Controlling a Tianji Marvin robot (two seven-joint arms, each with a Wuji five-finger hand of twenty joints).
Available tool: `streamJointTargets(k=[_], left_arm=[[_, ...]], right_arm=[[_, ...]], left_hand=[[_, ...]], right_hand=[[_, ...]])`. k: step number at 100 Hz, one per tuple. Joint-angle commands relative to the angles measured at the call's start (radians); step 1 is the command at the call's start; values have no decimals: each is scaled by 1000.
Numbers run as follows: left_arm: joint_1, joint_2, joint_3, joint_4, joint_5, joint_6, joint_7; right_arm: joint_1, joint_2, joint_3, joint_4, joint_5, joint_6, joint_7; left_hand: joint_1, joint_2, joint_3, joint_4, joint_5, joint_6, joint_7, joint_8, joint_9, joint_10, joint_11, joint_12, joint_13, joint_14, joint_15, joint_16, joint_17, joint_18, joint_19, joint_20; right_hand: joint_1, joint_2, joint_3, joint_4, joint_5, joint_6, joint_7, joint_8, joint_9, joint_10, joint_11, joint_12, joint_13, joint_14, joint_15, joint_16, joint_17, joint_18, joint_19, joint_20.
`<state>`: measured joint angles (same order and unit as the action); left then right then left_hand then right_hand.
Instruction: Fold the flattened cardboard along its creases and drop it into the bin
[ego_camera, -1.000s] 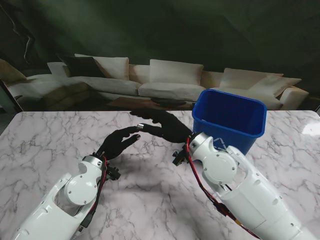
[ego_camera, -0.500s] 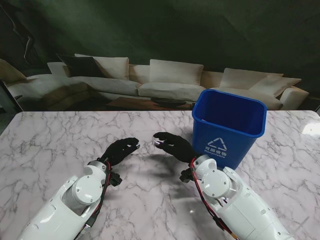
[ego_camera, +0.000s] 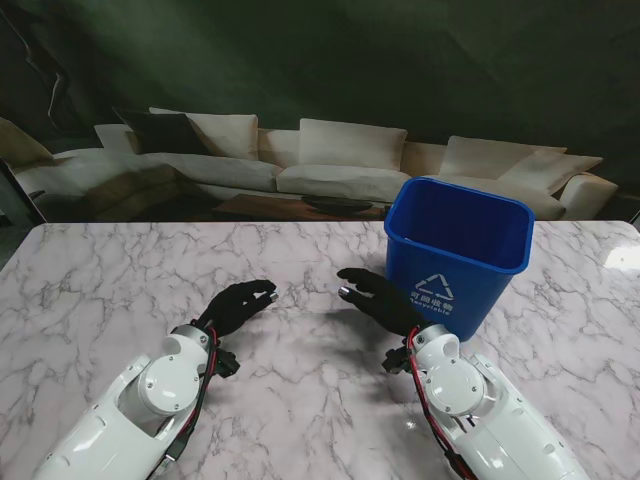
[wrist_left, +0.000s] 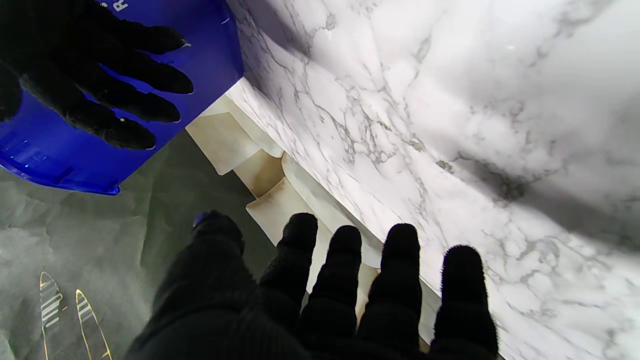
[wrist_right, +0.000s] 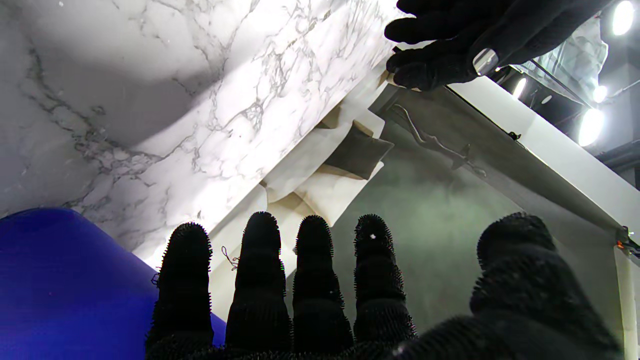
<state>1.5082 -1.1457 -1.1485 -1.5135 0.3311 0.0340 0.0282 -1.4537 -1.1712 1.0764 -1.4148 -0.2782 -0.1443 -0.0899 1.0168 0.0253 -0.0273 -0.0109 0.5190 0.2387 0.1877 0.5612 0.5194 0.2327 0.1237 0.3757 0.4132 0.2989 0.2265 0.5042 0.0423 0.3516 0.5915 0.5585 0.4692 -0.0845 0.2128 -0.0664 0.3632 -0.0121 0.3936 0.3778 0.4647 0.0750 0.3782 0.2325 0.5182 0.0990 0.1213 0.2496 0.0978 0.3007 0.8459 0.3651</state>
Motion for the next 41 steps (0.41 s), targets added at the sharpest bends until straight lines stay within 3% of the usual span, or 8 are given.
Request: streamJointTargets(k=[1, 41], left_arm=[[3, 2, 0, -7, -4, -1, -22], [-7, 5, 0, 1, 5, -12, -31]], right_arm=[[-15, 4, 7, -19, -4, -5, 4], [-11, 3, 8, -14, 7, -24, 7]], left_hand=[[6, 51, -5, 4, 4, -1, -13, -14, -21, -9, -22, 1, -11, -15, -17, -6, -11, -10, -24, -10], [3, 53, -6, 3, -5, 1, -17, -29, -22, -7, -33, 5, -17, -13, -19, -7, -12, -9, -29, -4]], right_hand=[[28, 26, -37, 22, 5, -43, 2, 12, -5, -24, 14, 9, -23, -37, -7, -24, -14, -27, -2, -14], [36, 30, -50, 24, 9, -42, 5, 6, 2, -21, 14, 8, -19, -40, -6, -23, -13, -25, -4, -15]])
